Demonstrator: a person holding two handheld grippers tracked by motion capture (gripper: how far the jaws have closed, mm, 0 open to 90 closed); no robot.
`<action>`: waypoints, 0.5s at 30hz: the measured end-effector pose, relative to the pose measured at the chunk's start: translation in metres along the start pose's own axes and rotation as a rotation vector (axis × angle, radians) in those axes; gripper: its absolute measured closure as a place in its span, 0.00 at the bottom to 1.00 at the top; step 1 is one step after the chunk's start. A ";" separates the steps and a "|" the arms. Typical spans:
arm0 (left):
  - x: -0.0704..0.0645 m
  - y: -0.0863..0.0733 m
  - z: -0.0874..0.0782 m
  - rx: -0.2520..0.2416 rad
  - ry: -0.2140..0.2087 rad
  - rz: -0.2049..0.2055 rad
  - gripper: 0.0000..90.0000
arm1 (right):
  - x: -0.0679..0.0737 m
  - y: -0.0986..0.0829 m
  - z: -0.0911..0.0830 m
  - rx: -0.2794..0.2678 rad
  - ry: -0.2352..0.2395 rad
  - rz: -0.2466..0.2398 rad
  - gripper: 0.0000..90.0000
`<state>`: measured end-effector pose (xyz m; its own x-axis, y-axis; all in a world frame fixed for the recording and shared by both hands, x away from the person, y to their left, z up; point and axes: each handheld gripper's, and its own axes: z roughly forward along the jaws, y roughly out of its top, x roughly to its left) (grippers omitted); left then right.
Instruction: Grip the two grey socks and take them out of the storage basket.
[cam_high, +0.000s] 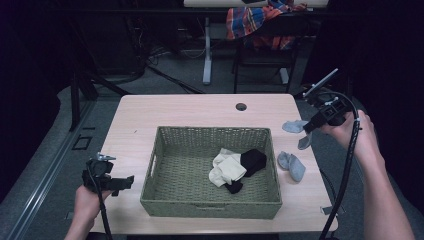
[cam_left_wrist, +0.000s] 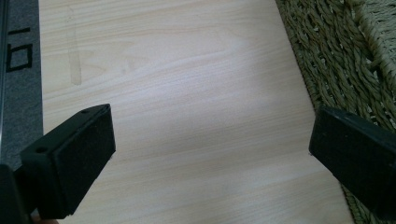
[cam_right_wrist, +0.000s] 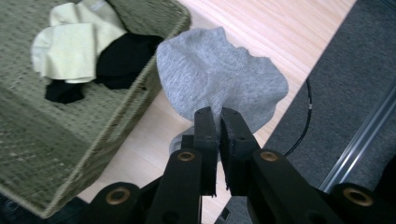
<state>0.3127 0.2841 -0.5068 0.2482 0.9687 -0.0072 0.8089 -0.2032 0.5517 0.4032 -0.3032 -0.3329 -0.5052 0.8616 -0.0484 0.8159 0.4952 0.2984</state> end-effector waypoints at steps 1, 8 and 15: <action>0.000 0.000 0.000 0.001 0.002 0.001 0.01 | -0.002 -0.002 0.001 -0.002 0.001 0.014 0.96; 0.000 0.000 0.000 0.006 -0.001 0.002 0.01 | -0.018 -0.016 0.018 -0.007 -0.025 0.078 0.96; 0.000 0.000 0.001 0.002 0.002 0.000 0.01 | -0.025 -0.025 0.043 0.033 -0.026 0.098 0.96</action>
<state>0.3131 0.2842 -0.5074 0.2466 0.9691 -0.0055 0.8102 -0.2031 0.5498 0.4076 -0.3322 -0.3799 -0.4150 0.9087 -0.0454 0.8704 0.4111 0.2710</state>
